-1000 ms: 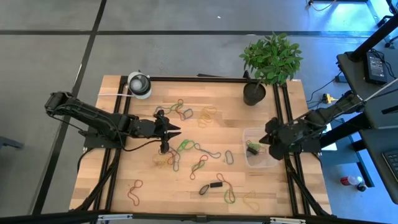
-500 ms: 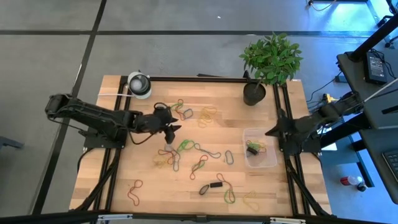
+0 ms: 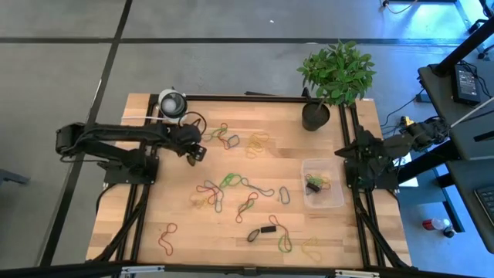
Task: Pick and place rubber bands into bin
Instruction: Put the black rubber band into the transparent bin
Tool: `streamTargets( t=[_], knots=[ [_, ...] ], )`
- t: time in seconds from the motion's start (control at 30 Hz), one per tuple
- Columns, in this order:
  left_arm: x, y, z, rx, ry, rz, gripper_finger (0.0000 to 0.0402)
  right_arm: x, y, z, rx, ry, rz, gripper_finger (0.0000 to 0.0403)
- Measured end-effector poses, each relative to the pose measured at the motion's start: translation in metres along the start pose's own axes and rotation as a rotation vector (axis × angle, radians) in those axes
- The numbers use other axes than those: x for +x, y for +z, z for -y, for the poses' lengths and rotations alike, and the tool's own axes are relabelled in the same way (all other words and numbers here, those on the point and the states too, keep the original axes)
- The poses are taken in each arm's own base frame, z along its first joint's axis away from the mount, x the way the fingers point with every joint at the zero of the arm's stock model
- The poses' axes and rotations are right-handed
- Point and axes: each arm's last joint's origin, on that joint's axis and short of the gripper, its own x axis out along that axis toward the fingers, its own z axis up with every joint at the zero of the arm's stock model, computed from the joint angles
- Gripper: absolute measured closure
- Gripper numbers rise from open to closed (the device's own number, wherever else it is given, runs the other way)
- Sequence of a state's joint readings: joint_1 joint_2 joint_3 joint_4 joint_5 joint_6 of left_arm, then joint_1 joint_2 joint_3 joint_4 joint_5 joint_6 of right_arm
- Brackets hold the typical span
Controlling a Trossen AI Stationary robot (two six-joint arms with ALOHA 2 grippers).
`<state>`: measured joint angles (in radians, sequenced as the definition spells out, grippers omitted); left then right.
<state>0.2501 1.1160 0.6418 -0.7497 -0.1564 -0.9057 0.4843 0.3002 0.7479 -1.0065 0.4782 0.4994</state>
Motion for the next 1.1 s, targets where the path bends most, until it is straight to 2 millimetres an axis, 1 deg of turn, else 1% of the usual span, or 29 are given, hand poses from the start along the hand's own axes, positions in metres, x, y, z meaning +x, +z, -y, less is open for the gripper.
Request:
streamTargets(
  t=[0.07,0.2,0.43,0.53,0.63,0.7,0.73,0.8,0.9,0.97,1.1],
  knots=[
    [0.005,0.002,-0.002,-0.017,0.014,-0.038,0.0208,0.000,0.000,0.000,0.029,-0.001,0.000,0.0400],
    [0.018,0.004,-0.004,0.010,0.051,-0.125,0.0220,0.000,0.001,0.002,0.100,-0.053,0.032,0.0400],
    [0.046,-0.001,-0.001,0.037,0.116,-0.282,0.0250,0.000,0.003,0.003,0.133,-0.114,0.087,0.0400],
    [0.055,-0.004,0.001,0.067,0.119,-0.347,0.0280,0.000,0.003,0.003,0.133,-0.114,0.088,0.0400],
    [0.057,-0.007,0.004,0.115,0.116,-0.371,0.0334,0.000,0.003,0.003,0.126,-0.116,0.084,0.0400],
    [0.057,-0.010,0.007,0.127,0.102,-0.381,0.0378,0.000,0.002,0.003,0.112,-0.121,0.076,0.0400],
    [0.056,-0.011,0.010,0.126,0.092,-0.386,0.0389,0.000,0.002,0.004,0.101,-0.122,0.074,0.0400],
    [0.050,-0.010,0.020,0.137,0.047,-0.383,0.0397,0.000,0.000,0.004,0.081,-0.131,0.059,0.0400],
    [0.037,-0.002,0.041,0.152,-0.003,-0.312,0.0400,-0.002,-0.005,0.008,0.038,-0.154,0.021,0.0401],
    [0.026,0.003,0.058,0.144,-0.022,-0.245,0.0400,-0.004,-0.007,0.011,0.041,-0.157,0.014,0.0401],
    [0.005,0.013,0.095,0.192,-0.073,-0.126,0.0400,-0.013,-0.013,0.019,0.070,-0.145,0.033,0.0401]
  ],
)
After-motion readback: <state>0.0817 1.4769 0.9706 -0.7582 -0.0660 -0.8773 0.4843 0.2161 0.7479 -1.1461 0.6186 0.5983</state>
